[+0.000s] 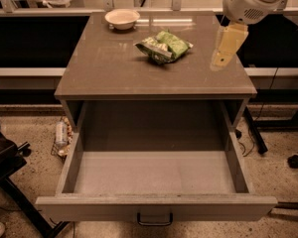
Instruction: Place green jalapeno chip bag into top drawer
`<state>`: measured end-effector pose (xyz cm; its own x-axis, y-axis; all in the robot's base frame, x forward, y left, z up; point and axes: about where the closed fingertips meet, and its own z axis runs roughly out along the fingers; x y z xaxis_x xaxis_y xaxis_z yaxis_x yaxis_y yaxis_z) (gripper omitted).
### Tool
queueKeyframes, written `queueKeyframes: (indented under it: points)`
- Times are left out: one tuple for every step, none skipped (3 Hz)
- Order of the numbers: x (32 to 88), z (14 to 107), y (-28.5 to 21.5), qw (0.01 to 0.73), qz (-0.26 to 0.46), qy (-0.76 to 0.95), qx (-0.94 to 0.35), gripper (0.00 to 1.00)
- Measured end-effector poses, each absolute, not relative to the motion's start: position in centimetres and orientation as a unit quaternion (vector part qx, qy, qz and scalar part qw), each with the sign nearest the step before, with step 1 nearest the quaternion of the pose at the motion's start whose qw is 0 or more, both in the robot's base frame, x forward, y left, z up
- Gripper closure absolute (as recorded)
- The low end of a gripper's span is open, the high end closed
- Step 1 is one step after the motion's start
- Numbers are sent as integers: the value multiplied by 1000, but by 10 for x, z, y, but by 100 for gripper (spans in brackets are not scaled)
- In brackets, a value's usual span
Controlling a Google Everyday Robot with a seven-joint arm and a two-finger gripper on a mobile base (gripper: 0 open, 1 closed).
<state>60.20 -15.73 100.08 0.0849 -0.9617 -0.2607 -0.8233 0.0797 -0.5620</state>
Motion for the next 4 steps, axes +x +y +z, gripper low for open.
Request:
queueKeyframes:
  points:
    - [632, 989, -149, 308, -103, 667, -671, 0]
    - [697, 959, -129, 310, -75, 667, -674, 0]
    - [751, 928, -108, 319, -40, 672, -667, 0]
    - [785, 895, -90, 330, 7, 682, -653, 0]
